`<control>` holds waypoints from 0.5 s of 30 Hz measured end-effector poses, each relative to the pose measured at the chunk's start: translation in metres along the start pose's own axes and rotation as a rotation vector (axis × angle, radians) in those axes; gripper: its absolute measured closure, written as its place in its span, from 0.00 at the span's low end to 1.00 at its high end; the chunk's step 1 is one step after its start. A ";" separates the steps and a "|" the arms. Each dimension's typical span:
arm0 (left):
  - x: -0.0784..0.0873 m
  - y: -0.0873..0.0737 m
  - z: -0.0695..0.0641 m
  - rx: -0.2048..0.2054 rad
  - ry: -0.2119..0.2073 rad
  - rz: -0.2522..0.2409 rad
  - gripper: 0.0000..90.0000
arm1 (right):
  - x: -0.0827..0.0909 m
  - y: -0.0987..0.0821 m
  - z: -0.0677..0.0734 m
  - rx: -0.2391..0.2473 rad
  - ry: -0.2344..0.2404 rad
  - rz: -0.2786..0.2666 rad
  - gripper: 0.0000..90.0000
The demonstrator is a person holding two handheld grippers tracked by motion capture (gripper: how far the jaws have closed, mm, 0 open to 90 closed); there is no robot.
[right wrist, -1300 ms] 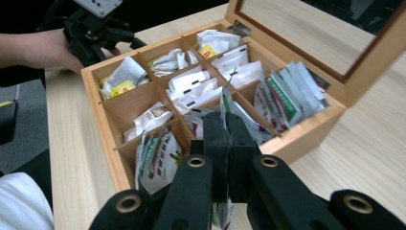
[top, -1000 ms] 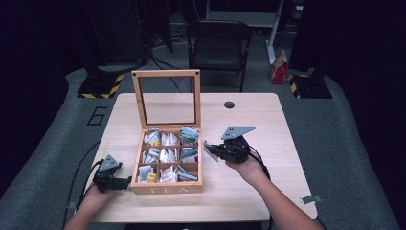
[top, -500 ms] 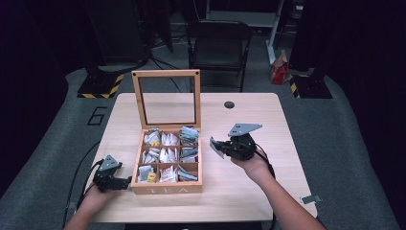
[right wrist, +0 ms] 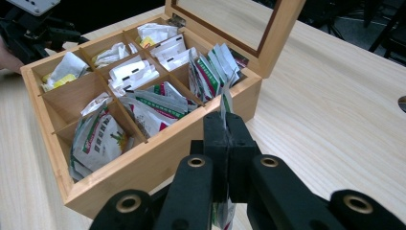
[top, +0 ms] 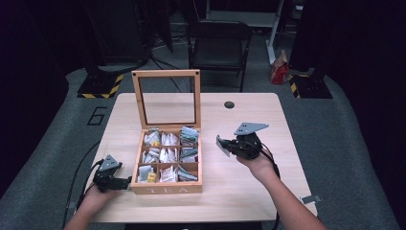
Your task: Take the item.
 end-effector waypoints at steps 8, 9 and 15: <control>0.000 0.000 0.000 0.000 0.000 0.001 0.16 | 0.001 -0.003 -0.005 -0.012 -0.015 0.001 1.00; 0.000 0.000 0.000 0.000 0.000 0.000 0.16 | 0.001 -0.003 -0.005 -0.012 -0.017 0.000 1.00; 0.000 0.000 0.000 0.000 0.000 0.001 0.16 | -0.002 -0.012 -0.008 -0.011 -0.039 0.011 1.00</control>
Point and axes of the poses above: each handheld gripper's, and its own axes: x roughly backward along the jaws, y roughly out of its top, z roughly to its left, the point moved 4 cm from there along -x, roughly forward along the jaws, and after that the axes turned 14 degrees about -y, right-handed, at the moved point
